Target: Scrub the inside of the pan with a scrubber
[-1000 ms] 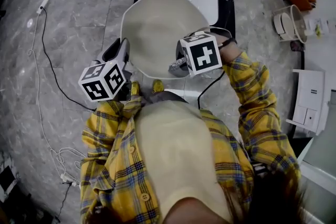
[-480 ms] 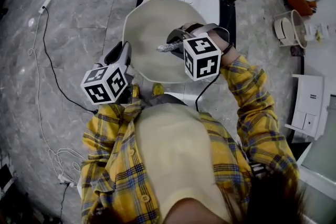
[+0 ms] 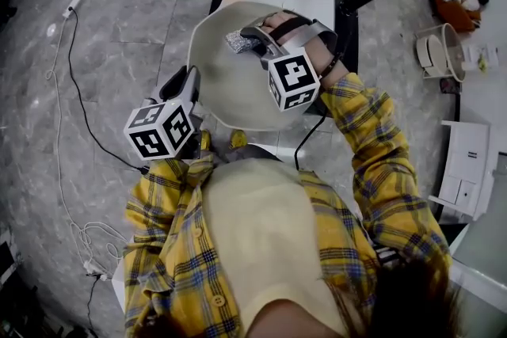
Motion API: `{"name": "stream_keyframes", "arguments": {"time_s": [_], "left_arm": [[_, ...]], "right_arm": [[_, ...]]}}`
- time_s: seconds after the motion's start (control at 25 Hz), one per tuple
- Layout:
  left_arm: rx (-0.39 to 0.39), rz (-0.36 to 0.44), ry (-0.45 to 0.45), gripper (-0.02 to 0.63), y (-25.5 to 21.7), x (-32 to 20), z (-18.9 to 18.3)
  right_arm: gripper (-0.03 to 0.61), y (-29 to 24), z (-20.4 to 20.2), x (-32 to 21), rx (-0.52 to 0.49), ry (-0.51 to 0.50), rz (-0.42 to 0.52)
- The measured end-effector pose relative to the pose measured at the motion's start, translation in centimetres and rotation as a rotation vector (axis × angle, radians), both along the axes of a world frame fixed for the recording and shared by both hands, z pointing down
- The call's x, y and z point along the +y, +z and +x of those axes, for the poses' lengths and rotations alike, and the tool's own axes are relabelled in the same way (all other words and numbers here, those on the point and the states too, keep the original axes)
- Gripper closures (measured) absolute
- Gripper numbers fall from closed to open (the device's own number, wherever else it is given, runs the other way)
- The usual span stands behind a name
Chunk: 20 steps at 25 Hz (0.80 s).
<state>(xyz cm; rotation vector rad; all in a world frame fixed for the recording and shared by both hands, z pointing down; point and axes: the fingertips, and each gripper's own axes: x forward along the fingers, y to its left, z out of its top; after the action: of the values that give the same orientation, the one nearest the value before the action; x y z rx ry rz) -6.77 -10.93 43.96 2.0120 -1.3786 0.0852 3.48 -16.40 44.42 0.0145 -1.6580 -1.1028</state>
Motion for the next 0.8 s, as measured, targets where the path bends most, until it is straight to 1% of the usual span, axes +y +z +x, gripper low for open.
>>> {"name": "stream_keyframes", "arguments": {"time_s": [0.16,0.32,0.52,0.8], "left_arm": [[0.003,-0.001,-0.002,0.543,0.0,0.0,0.0],[0.007,-0.003,-0.004,0.543,0.0,-0.1,0.0],[0.01,-0.003,-0.006,0.543,-0.1,0.0,0.0],[0.011,0.0,0.0,0.543,-0.1,0.0,0.0]], "right_arm": [[0.492,0.2,-0.4,-1.5,0.018,-0.039,0.075],[0.492,0.8,0.1,-2.8,0.058,-0.02,0.098],[0.492,2.0,1.4,-3.0,0.139,0.044,0.074],[0.492,3.5,3.8,-2.1,0.216,0.132,0.004]]}}
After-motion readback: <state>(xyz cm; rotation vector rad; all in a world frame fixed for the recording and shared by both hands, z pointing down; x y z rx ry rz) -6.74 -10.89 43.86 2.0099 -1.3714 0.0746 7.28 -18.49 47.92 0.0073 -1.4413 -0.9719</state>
